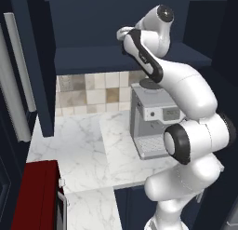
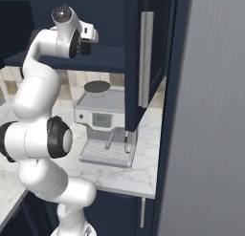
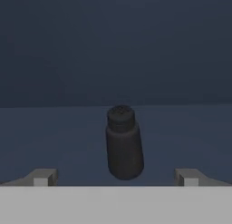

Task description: Retrieve the shaker from the cabinet and place it next the steak on a plate on the dining table.

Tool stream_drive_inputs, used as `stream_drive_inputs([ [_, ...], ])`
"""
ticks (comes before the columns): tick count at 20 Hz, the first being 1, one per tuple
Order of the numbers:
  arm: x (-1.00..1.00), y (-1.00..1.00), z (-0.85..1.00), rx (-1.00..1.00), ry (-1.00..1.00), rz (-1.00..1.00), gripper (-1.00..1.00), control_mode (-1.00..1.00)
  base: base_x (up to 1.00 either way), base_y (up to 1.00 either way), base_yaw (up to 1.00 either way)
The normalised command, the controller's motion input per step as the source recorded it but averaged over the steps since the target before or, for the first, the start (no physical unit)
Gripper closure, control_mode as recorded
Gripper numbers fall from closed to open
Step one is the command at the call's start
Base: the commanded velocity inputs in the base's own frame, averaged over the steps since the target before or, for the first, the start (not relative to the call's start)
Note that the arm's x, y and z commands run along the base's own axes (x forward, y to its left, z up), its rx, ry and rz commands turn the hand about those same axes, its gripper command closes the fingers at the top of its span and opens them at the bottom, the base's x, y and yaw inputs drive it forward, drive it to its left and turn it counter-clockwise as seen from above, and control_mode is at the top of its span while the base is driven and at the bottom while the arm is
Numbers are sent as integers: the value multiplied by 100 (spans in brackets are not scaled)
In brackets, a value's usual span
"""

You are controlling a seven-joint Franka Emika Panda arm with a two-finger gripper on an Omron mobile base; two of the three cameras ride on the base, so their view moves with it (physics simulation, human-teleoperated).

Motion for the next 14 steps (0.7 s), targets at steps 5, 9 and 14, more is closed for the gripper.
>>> stream_drive_inputs([
  [5, 40, 0, 0, 0, 6, 0, -100, -100, 0, 0, 0],
  [9, 36, 0, -1, 0, 1, 0, -100, -100, 0, 0, 0],
  [14, 32, 0, -12, 0, 0, 0, -100, -100, 0, 0, 0],
])
